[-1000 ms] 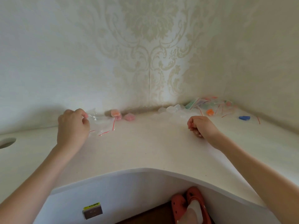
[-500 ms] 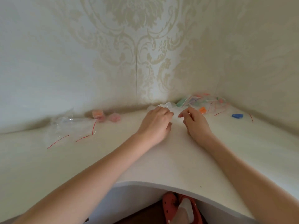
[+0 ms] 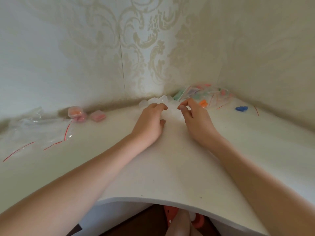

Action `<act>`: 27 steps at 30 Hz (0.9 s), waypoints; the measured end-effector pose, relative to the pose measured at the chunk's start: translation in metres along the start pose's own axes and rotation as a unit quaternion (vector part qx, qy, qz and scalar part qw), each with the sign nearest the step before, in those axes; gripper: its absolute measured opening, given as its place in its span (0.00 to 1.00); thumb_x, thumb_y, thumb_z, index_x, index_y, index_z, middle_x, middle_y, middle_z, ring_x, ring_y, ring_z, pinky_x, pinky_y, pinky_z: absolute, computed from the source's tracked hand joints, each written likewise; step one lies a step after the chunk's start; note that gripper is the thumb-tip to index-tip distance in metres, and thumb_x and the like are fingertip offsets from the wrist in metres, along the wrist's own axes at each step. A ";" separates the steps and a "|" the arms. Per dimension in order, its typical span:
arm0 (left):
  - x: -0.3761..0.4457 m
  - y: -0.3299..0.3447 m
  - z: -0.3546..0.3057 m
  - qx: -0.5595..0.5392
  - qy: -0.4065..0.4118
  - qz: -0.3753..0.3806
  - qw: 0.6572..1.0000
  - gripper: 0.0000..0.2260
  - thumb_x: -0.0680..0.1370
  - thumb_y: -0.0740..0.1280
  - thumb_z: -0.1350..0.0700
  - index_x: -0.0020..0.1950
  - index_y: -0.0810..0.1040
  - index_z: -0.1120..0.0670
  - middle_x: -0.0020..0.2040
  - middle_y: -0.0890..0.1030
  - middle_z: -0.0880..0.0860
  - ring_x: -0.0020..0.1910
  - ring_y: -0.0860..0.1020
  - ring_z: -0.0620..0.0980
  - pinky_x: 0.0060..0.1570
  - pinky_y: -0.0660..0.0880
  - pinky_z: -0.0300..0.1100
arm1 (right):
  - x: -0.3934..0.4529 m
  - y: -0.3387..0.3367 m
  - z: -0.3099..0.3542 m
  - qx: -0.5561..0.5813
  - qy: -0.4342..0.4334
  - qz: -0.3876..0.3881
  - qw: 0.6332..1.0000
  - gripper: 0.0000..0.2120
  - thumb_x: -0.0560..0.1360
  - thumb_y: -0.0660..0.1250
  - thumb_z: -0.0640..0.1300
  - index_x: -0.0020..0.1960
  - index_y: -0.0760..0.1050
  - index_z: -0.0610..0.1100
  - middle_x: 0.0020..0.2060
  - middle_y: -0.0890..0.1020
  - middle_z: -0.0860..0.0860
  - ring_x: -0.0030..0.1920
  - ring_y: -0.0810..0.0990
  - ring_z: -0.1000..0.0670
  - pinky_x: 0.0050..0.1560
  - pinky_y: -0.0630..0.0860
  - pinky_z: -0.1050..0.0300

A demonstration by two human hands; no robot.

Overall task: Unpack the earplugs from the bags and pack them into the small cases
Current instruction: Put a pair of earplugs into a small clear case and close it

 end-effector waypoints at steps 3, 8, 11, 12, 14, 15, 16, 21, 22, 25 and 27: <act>-0.004 -0.002 -0.005 -0.013 0.014 -0.026 0.999 0.21 0.74 0.64 0.67 0.67 0.70 0.54 0.64 0.73 0.55 0.61 0.72 0.54 0.55 0.65 0.38 | -0.004 0.001 0.003 0.000 0.006 0.017 1.000 0.10 0.80 0.59 0.51 0.51 0.73 0.46 0.24 0.65 0.53 0.22 0.64 0.55 0.26 0.57 0.62; -0.008 -0.014 -0.023 -0.019 0.135 -0.109 0.985 0.27 0.66 0.67 0.72 0.64 0.71 0.59 0.61 0.70 0.58 0.57 0.74 0.58 0.48 0.70 0.41 | -0.010 0.005 0.014 0.024 0.014 0.052 0.998 0.11 0.73 0.68 0.54 0.52 0.76 0.51 0.21 0.65 0.55 0.21 0.64 0.56 0.23 0.59 0.67; -0.013 -0.012 -0.036 -0.025 0.204 -0.092 0.974 0.33 0.63 0.66 0.74 0.64 0.67 0.53 0.59 0.70 0.57 0.55 0.74 0.56 0.45 0.71 0.41 | -0.011 0.006 0.016 0.029 0.022 0.058 0.998 0.11 0.71 0.70 0.49 0.52 0.77 0.47 0.17 0.64 0.56 0.20 0.63 0.56 0.23 0.58 0.67; -0.013 -0.012 -0.039 -0.029 0.220 -0.087 0.971 0.33 0.62 0.65 0.74 0.64 0.65 0.52 0.59 0.71 0.57 0.55 0.74 0.55 0.46 0.70 0.40 | -0.010 0.006 0.015 0.030 0.026 0.054 0.998 0.11 0.71 0.70 0.48 0.51 0.77 0.46 0.17 0.64 0.57 0.20 0.63 0.56 0.23 0.58 0.67; -0.013 -0.012 -0.040 -0.041 0.229 -0.098 0.967 0.32 0.63 0.66 0.73 0.64 0.67 0.53 0.58 0.71 0.57 0.54 0.74 0.54 0.45 0.69 0.38 | -0.009 0.004 0.012 0.041 0.042 0.046 0.997 0.12 0.70 0.70 0.49 0.51 0.77 0.46 0.19 0.65 0.56 0.20 0.64 0.57 0.22 0.59 0.68; -0.013 -0.013 -0.039 -0.060 0.215 -0.109 0.969 0.30 0.64 0.68 0.72 0.64 0.69 0.55 0.58 0.71 0.57 0.54 0.74 0.53 0.45 0.69 0.37 | -0.009 0.003 0.011 0.052 0.051 0.042 0.996 0.12 0.70 0.71 0.51 0.51 0.77 0.47 0.22 0.66 0.56 0.21 0.65 0.57 0.22 0.59 0.69; -0.011 -0.013 -0.036 -0.093 0.181 -0.113 0.973 0.28 0.66 0.69 0.70 0.65 0.70 0.57 0.59 0.71 0.55 0.55 0.74 0.52 0.47 0.69 0.35 | -0.008 0.002 0.010 0.064 0.058 0.037 0.996 0.13 0.70 0.71 0.51 0.52 0.76 0.49 0.24 0.67 0.54 0.21 0.65 0.57 0.22 0.58 0.69; -0.009 0.001 -0.022 -0.495 -0.126 0.072 0.857 0.14 0.71 0.66 0.60 0.56 0.75 0.57 0.48 0.79 0.52 0.47 0.79 0.47 0.52 0.77 0.39 | -0.006 -0.011 0.016 0.107 0.028 0.010 0.994 0.12 0.71 0.72 0.50 0.52 0.76 0.53 0.18 0.63 0.57 0.22 0.62 0.56 0.24 0.57 0.67; -0.009 0.001 -0.021 -0.571 -0.160 0.086 0.801 0.08 0.74 0.64 0.59 0.51 0.77 0.59 0.44 0.81 0.54 0.45 0.80 0.50 0.51 0.79 0.42 | -0.006 -0.013 0.017 0.106 0.017 0.008 0.994 0.11 0.71 0.72 0.48 0.53 0.76 0.53 0.18 0.62 0.56 0.22 0.61 0.56 0.24 0.57 0.66; -0.007 0.001 -0.017 -0.635 -0.216 0.100 0.735 0.10 0.79 0.63 0.53 0.48 0.79 0.59 0.39 0.82 0.56 0.41 0.82 0.50 0.47 0.80 0.41 | -0.005 -0.016 0.019 0.091 -0.012 0.014 0.996 0.11 0.72 0.72 0.44 0.53 0.76 0.53 0.19 0.61 0.56 0.22 0.60 0.55 0.25 0.58 0.66; -0.007 0.004 -0.016 -0.628 -0.216 0.120 0.738 0.10 0.78 0.66 0.52 0.50 0.79 0.58 0.41 0.83 0.56 0.41 0.83 0.48 0.46 0.80 0.38 | -0.006 -0.015 0.021 0.078 -0.024 0.027 0.996 0.11 0.73 0.71 0.43 0.53 0.75 0.54 0.19 0.60 0.56 0.22 0.60 0.55 0.25 0.58 0.66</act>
Point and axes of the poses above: each hand's wrist, its own x-axis towards the middle knuckle, its own y-axis out of the palm, z = x × y, the point moved 5 cm from there along x, towards the middle knuckle
